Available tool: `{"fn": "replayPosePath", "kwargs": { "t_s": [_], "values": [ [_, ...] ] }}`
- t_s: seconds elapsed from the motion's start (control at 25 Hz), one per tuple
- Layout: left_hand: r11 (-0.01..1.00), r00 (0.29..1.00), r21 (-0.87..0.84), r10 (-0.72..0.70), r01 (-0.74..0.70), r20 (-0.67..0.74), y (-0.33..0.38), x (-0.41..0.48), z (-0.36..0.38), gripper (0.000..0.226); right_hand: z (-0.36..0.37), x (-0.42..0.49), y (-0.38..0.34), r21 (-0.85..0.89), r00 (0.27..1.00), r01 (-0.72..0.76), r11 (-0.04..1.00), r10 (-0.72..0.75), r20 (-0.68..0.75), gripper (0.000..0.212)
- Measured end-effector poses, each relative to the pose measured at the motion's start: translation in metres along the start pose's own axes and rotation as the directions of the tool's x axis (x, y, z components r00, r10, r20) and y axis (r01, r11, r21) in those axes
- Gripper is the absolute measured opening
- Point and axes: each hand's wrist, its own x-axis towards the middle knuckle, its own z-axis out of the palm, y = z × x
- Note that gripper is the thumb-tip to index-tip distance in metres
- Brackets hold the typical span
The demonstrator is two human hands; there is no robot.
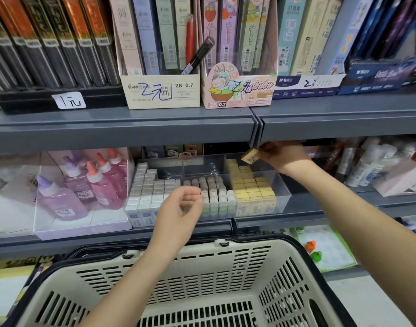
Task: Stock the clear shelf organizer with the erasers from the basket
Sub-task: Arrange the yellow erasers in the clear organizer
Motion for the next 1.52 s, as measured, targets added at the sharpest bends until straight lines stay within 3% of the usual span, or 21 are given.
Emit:
{"fn": "replayPosePath", "kwargs": {
  "t_s": [0.04, 0.16, 0.28, 0.4, 0.52, 0.8, 1.2, 1.32, 1.52],
  "values": [
    [0.999, 1.0, 0.035, 0.016, -0.016, -0.006, -0.005, -0.007, -0.006, 0.022, 0.004, 0.007, 0.005, -0.075, 0.999, 0.036, 0.996, -0.038, -0.016, 0.012],
    [0.986, 0.997, 0.151, 0.071, -0.064, -0.039, -0.021, -0.026, -0.022, 0.024, 0.022, 0.022, 0.01, -0.073, 0.991, 0.117, 0.99, -0.121, -0.058, 0.015],
    [0.958, 0.991, 0.267, 0.122, -0.103, -0.055, -0.03, -0.034, -0.03, 0.029, 0.04, 0.032, 0.01, -0.089, 0.981, 0.193, 0.977, -0.191, 0.027, 0.017],
    [0.95, 0.994, 0.299, 0.104, -0.09, -0.033, -0.034, -0.035, -0.024, 0.026, 0.048, 0.036, 0.006, -0.004, 0.98, 0.096, 0.995, -0.094, 0.178, 0.023],
    [0.941, 0.997, 0.332, 0.077, -0.073, 0.001, -0.038, -0.036, -0.02, 0.023, 0.051, 0.041, 0.008, -0.045, 0.967, 0.038, 0.998, -0.026, 0.254, 0.03],
    [0.941, 0.999, 0.335, 0.038, -0.04, 0.014, -0.036, -0.034, -0.02, 0.022, 0.051, 0.047, 0.005, -0.134, 0.922, 0.047, 0.99, 0.009, 0.388, 0.031],
    [0.988, 0.994, 0.154, 0.028, -0.011, -0.105, -0.023, -0.015, -0.046, 0.022, 0.061, 0.052, 0.002, -0.287, 0.919, 0.056, 0.956, 0.063, 0.389, 0.038],
    [0.988, 0.989, 0.152, 0.023, 0.0, -0.144, -0.022, -0.012, -0.057, 0.023, 0.056, 0.05, -0.001, -0.251, 0.909, 0.034, 0.967, 0.074, 0.411, 0.041],
    [0.975, 0.974, 0.222, 0.035, 0.016, -0.224, -0.031, -0.008, -0.076, 0.021, 0.037, 0.036, 0.01, -0.047, 0.936, -0.009, 0.999, 0.025, 0.352, 0.035]
  ]
}}
